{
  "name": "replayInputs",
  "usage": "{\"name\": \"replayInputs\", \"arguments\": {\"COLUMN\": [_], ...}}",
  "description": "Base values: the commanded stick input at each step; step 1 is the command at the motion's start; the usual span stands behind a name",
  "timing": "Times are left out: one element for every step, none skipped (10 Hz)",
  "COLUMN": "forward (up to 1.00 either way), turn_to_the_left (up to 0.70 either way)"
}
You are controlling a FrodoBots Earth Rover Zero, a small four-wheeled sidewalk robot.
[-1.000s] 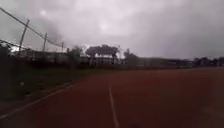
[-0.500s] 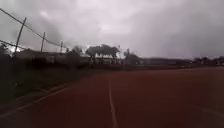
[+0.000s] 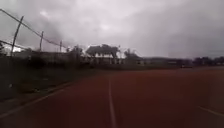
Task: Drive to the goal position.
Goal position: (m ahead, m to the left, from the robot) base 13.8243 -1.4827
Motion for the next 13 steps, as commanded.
{"name": "replayInputs", "arguments": {"forward": [0.50, 0.50, 0.50, 0.50, 0.50, 0.50, 0.50, 0.50, 0.50, 0.50, 0.50, 0.50, 0.50], "turn_to_the_left": [0.00, 0.00, 0.00, 0.00, 0.00, 0.00, 0.00, 0.00, 0.00, 0.00, 0.00, 0.00, 0.00]}}
